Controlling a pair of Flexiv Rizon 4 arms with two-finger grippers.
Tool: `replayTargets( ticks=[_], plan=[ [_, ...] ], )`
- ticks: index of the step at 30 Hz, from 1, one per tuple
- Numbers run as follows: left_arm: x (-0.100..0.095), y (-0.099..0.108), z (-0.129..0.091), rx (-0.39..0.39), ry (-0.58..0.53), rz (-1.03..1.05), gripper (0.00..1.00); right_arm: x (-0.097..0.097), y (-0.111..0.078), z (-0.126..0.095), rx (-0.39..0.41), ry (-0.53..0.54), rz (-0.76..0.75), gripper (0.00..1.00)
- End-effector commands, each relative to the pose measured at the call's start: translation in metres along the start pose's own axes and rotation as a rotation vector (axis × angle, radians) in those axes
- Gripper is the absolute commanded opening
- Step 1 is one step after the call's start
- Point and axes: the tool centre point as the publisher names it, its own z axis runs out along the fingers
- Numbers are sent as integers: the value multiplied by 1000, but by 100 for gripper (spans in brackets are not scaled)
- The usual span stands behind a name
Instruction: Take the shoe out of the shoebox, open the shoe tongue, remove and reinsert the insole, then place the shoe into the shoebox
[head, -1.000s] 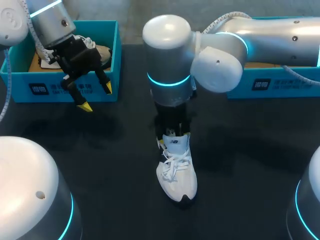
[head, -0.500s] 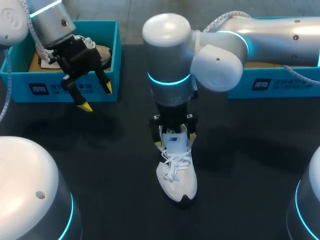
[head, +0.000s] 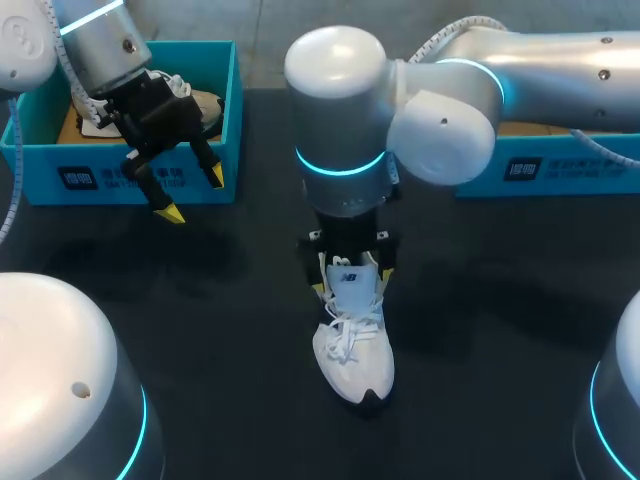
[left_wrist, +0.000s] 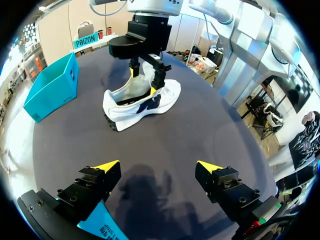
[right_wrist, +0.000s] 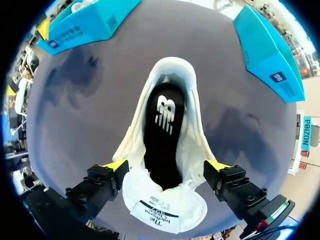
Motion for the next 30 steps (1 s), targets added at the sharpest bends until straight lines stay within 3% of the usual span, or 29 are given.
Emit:
replayTargets(
  ticks=[1,13,19,30],
  plan=[
    [0,0,0,-2,0,1,100,-3,-3,-8,-15,-7,8,100],
    [0,0,0,-2,0,1,100,-7,-20,-12,-7,-10,62,100],
    [0,0,0,-2,0,1,100,-4,-28,-26,-11,-24,76,100],
    [0,0,0,-2,0,1,100,9,-59,-40,32,-55,117,100]
  ],
)
